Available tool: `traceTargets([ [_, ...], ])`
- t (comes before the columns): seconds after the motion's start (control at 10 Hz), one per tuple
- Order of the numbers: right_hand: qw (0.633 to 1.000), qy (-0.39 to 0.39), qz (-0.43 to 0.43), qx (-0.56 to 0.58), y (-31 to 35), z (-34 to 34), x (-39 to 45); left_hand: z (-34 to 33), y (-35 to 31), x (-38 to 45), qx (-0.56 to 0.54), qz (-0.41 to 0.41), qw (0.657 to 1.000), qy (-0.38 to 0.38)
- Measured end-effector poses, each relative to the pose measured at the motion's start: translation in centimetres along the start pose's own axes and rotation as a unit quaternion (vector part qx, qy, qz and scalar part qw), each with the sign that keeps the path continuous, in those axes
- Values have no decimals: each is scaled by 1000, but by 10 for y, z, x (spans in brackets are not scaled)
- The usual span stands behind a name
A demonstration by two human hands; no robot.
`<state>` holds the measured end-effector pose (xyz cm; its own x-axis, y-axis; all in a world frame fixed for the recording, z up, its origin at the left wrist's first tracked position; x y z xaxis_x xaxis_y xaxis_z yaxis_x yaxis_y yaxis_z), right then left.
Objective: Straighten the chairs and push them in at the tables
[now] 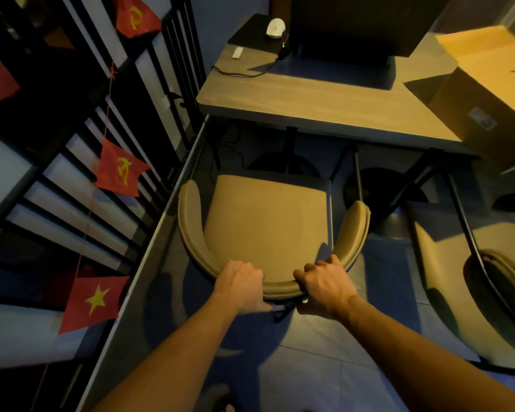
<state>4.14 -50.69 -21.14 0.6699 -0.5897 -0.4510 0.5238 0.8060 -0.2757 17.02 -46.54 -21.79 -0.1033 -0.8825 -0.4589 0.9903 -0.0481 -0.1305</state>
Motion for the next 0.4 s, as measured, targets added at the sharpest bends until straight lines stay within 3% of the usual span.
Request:
traceTargets([
  [0.2, 1000, 20, -21, 5, -1, 2, 0, -2, 1, 4, -7, 6, 1000, -6],
  [0.4, 998, -12, -40, 40, 2, 9, -6, 5, 0, -10, -49, 7, 998, -46],
])
Point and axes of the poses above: each hand's wrist, its own x-axis towards the middle knuckle, its own z-axis out of the back of the hand, y = z × x, the point moved 7 cm from there along x, towards the middle knuckle, and after that the axes turned 11 degrees about -x, right-handed, at the moved point
